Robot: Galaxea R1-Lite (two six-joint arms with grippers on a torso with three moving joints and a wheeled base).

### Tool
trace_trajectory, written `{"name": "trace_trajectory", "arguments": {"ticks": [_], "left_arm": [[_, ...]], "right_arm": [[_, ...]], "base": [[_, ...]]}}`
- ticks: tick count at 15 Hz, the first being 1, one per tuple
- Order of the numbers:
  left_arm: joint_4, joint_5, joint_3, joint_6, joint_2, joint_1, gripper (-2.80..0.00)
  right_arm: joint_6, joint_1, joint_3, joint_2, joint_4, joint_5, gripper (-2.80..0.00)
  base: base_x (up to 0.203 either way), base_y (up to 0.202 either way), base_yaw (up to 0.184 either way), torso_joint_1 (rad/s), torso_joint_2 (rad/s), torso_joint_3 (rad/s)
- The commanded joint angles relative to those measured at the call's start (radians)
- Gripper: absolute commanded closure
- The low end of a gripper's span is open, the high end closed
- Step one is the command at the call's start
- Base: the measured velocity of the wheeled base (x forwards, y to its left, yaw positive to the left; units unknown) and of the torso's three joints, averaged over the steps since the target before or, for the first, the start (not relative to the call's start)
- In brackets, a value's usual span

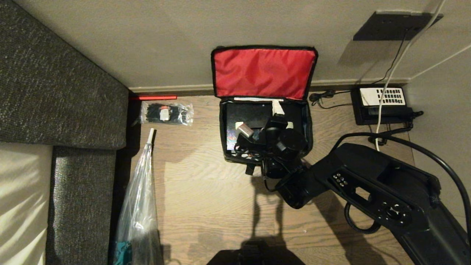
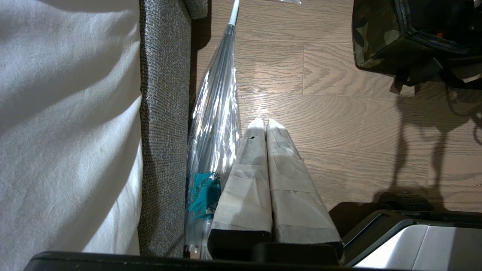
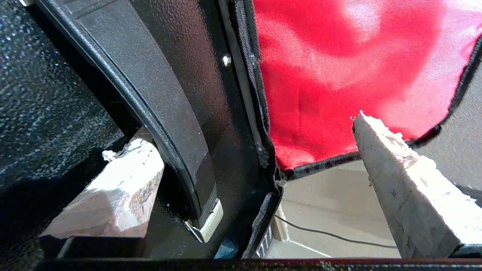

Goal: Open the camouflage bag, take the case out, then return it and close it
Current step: Grip the handle

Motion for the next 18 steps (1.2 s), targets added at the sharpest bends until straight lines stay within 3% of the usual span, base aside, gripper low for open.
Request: {"name": "trace_trajectory", "arguments": {"ticks": [1, 15, 16, 18], "left_arm": [[0.0, 0.0, 0.003, -0.001, -0.002, 0.0, 0.0], [0.0, 0.0, 0.003, -0.001, -0.002, 0.0, 0.0], [0.0, 0.0, 0.003, -0.001, -0.002, 0.0, 0.0], [0.0, 0.0, 0.003, -0.001, -0.002, 0.0, 0.0]], "right_arm": [[-0.009, -0.004, 0.001, 0.015, -0.004, -0.006, -2.8], [-0.008, -0.02, -0.08, 0.067, -0.004, 0.0, -2.8], [-0.006, -0.022, -0.084, 0.069, -0.004, 0.0, 0.0], [-0.002, -0.02, -0.083, 0.066, -0.004, 0.0, 0.0]], "base": [[0.0, 0.0, 0.0, 0.0, 0.0, 0.0], [0.0, 0.0, 0.0, 0.0, 0.0, 0.0], [0.0, 0.0, 0.0, 0.0, 0.0, 0.0], [0.0, 0.0, 0.0, 0.0, 0.0, 0.0]]}}
